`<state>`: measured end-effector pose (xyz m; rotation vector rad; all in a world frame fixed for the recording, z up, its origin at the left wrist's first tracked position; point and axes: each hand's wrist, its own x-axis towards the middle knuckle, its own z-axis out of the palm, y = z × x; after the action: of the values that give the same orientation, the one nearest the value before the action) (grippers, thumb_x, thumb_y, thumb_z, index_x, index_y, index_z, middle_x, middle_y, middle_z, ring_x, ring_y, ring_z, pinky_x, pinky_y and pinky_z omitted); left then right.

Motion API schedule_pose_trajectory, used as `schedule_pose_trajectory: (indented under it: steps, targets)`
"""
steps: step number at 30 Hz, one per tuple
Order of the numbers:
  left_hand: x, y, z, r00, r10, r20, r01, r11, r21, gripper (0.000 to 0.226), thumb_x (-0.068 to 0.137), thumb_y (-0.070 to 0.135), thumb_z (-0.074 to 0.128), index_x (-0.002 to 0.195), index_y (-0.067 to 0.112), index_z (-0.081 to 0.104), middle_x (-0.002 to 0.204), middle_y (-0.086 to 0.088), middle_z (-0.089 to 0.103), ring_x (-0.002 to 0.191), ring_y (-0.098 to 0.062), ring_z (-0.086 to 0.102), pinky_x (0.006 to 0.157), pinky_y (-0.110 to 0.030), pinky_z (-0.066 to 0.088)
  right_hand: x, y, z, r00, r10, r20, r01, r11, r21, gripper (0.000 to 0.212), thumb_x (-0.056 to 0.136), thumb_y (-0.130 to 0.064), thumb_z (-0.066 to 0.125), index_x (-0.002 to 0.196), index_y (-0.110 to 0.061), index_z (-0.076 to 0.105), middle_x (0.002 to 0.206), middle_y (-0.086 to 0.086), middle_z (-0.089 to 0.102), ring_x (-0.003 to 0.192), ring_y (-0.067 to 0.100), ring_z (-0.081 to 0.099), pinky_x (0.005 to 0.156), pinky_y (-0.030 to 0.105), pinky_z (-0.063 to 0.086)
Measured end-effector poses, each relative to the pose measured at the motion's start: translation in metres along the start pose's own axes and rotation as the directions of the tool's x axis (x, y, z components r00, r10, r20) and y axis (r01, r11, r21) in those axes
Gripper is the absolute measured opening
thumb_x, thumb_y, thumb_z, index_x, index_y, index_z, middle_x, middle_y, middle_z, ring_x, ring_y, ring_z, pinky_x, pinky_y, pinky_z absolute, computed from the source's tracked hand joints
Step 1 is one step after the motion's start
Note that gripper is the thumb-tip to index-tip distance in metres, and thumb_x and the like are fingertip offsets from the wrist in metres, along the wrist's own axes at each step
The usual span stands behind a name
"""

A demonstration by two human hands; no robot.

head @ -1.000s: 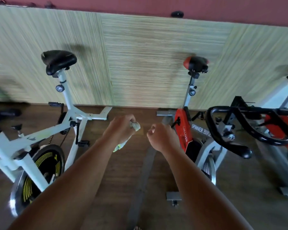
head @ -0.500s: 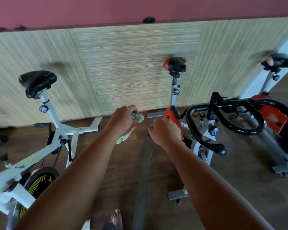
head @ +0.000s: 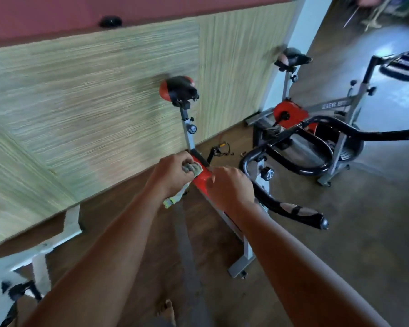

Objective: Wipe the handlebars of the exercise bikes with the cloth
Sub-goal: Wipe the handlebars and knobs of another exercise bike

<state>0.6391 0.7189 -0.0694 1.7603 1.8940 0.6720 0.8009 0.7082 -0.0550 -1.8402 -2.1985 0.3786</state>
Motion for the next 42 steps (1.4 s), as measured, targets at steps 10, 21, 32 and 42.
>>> schedule_pose_trajectory:
  steps: [10, 21, 32, 42]
  targets:
    - [0.068, 0.022, 0.012, 0.962, 0.232, 0.147, -0.226, 0.972, -0.058, 0.022, 0.085, 0.023, 0.070, 0.107, 0.019, 0.069, 0.096, 0.002, 0.072, 0.085, -0.014, 0.066, 0.072, -0.021, 0.051, 0.021, 0.020, -0.011, 0.964, 0.194, -0.180, -0.202, 0.979, -0.027, 0.026, 0.096, -0.029, 0.048, 0.102, -0.012, 0.066, 0.104, 0.008, 0.066, 0.099, 0.031, 0.061, 0.077, 0.037, 0.045]
    - [0.097, 0.061, 0.055, 0.939, 0.283, 0.194, -0.252, 0.953, -0.168, 0.028, 0.087, 0.023, 0.072, 0.115, 0.021, 0.066, 0.095, 0.009, 0.066, 0.075, 0.004, 0.060, 0.058, 0.000, 0.040, 0.021, 0.071, -0.009, 0.945, 0.302, -0.129, -0.300, 0.953, 0.033, 0.020, 0.094, -0.020, 0.052, 0.106, -0.015, 0.067, 0.108, 0.007, 0.065, 0.101, 0.031, 0.061, 0.080, 0.038, 0.050]
    - [0.113, 0.057, 0.087, 0.897, 0.374, 0.236, -0.306, 0.910, -0.281, 0.033, 0.090, 0.023, 0.070, 0.123, 0.019, 0.069, 0.113, 0.005, 0.069, 0.100, -0.010, 0.064, 0.087, -0.017, 0.050, 0.026, 0.079, -0.012, 0.930, 0.366, 0.012, -0.364, 0.920, 0.141, 0.010, 0.091, -0.030, 0.062, 0.093, -0.023, 0.069, 0.095, -0.001, 0.065, 0.086, 0.018, 0.061, 0.076, 0.032, 0.051]
    - [0.135, 0.048, 0.095, 0.810, 0.497, 0.310, -0.370, 0.844, -0.387, 0.032, 0.094, 0.017, 0.065, 0.126, 0.012, 0.068, 0.121, -0.005, 0.068, 0.113, -0.016, 0.064, 0.104, -0.037, 0.050, 0.020, 0.058, 0.005, 0.806, 0.574, -0.147, -0.540, 0.814, 0.215, 0.010, 0.088, -0.033, 0.071, 0.089, -0.022, 0.072, 0.085, -0.011, 0.053, 0.085, 0.018, 0.058, 0.072, 0.032, 0.044]
